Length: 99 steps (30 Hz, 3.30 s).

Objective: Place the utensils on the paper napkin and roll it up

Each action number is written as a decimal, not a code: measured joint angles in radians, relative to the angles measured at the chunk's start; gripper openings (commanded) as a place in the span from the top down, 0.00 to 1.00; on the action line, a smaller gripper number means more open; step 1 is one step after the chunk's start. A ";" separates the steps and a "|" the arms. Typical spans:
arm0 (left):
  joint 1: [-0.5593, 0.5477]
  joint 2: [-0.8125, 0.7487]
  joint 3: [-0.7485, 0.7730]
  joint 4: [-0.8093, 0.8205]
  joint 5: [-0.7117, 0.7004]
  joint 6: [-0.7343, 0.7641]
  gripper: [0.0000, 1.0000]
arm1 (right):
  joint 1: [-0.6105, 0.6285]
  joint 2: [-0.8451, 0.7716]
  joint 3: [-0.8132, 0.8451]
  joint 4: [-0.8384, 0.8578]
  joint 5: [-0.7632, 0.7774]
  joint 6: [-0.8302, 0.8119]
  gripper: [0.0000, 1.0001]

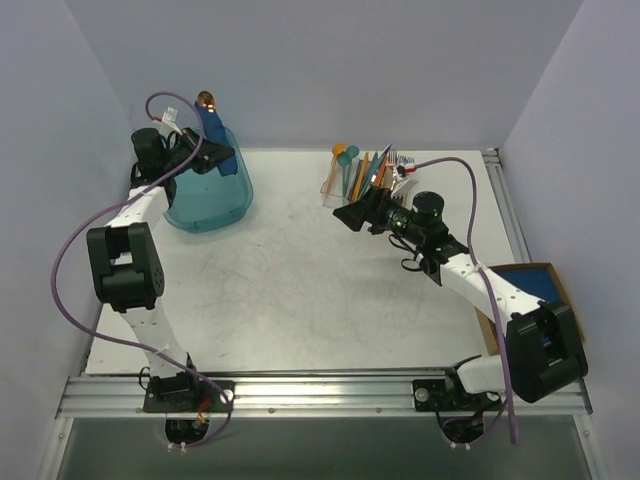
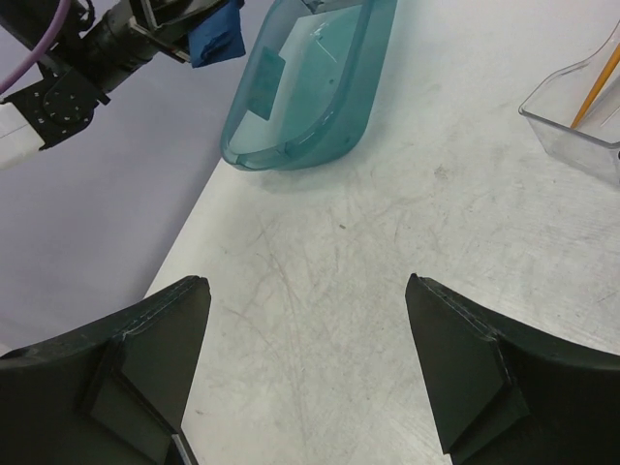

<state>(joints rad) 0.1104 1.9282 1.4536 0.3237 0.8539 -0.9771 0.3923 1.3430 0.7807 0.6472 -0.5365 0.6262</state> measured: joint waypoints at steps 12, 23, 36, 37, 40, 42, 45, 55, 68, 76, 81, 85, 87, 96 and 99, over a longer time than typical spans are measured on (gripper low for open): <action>0.014 0.289 0.216 -0.251 -0.092 0.121 0.98 | 0.002 0.011 -0.001 0.007 0.017 0.000 0.16; 0.016 0.464 0.340 -0.456 -0.152 0.208 0.98 | 0.005 0.011 -0.004 0.008 0.018 0.000 0.16; -0.006 0.505 0.375 -0.586 -0.140 0.307 0.98 | 0.008 0.011 -0.014 0.030 0.018 0.005 0.16; -0.013 0.490 0.346 -0.571 -0.135 0.307 0.98 | 0.008 0.011 -0.016 0.030 0.018 0.005 0.16; -0.041 0.435 0.245 -0.525 -0.135 0.306 0.98 | 0.008 0.011 -0.018 0.031 0.018 0.005 0.16; -0.062 0.389 0.161 -0.492 -0.134 0.302 0.98 | 0.008 0.011 -0.020 0.031 0.018 0.005 0.16; -0.091 0.332 0.048 -0.441 -0.121 0.285 0.98 | 0.008 0.011 -0.021 0.032 0.018 0.006 0.16; -0.098 0.332 0.089 -0.469 -0.139 0.291 0.95 | 0.016 0.011 -0.021 0.042 0.018 0.009 0.16; -0.101 0.412 0.222 -0.528 -0.180 0.309 0.67 | 0.025 0.014 -0.022 0.042 0.018 0.009 0.16; -0.120 0.412 0.266 -0.586 -0.215 0.338 0.55 | 0.028 0.015 -0.022 0.042 0.018 0.008 0.16; -0.125 0.412 0.276 -0.613 -0.231 0.362 0.57 | 0.028 0.015 -0.022 0.043 0.018 0.009 0.16; -0.129 0.412 0.285 -0.640 -0.242 0.381 0.57 | 0.028 0.015 -0.022 0.043 0.019 0.009 0.16; -0.129 0.414 0.292 -0.657 -0.245 0.388 0.55 | 0.028 0.015 -0.022 0.043 0.018 0.008 0.16; -0.129 0.415 0.296 -0.672 -0.248 0.388 0.53 | 0.028 0.015 -0.022 0.044 0.018 0.009 0.16; -0.129 0.415 0.309 -0.699 -0.256 0.394 0.53 | 0.028 0.015 -0.022 0.044 0.018 0.009 0.16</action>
<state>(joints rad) -0.0189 2.3432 1.7630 -0.3752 0.5980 -0.5827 0.4206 1.3579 0.7589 0.6914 -0.5182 0.6350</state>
